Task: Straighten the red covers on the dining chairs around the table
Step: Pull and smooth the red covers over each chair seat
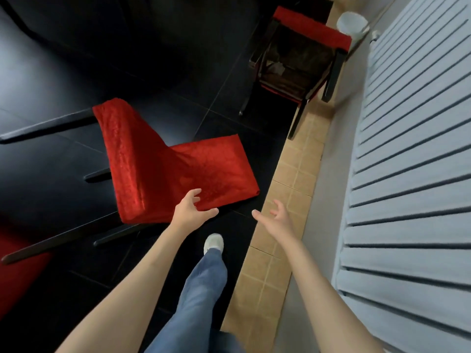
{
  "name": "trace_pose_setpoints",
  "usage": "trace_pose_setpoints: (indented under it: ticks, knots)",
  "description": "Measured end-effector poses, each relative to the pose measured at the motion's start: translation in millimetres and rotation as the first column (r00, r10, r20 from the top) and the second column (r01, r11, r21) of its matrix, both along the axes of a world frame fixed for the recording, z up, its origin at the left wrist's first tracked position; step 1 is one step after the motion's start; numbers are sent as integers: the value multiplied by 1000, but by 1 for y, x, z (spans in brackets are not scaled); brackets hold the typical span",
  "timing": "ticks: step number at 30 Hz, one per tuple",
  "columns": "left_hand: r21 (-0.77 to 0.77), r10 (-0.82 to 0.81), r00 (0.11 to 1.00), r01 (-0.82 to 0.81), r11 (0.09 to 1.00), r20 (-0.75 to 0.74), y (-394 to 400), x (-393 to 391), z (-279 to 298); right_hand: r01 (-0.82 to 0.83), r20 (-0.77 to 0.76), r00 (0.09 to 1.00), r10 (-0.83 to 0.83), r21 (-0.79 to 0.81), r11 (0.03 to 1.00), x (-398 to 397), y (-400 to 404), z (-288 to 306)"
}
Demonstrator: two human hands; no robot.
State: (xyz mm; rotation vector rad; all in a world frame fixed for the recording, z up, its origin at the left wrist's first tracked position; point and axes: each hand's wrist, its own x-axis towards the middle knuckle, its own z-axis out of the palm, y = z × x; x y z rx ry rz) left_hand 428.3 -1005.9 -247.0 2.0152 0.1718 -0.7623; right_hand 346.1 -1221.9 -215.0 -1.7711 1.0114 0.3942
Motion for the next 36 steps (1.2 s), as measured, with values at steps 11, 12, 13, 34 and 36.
trace_pose_setpoints:
  ticks: [11,12,13,34,36]
  knots:
    - [108,83,993,-73,991,-88,-95,76,-117,-52,-131,990,55,27,998,96,-85,-142]
    - [116,97,990,-85,990,-102,-102,76,-134,-56,-143,988,60,35,998,102,-91,-161]
    - [124,110,987,-95,988,-117,-108,76,-153,-60,-156,985,66,43,997,107,-96,-180]
    - [181,524,841,-499,847,-135,-165,47,-528,-83,-108,989,102,164,983,139,-147,-570]
    - [190,600,792,-576,795,-113,-169,47,-544,-71,-93,992,85,143,987,144,-145,-588]
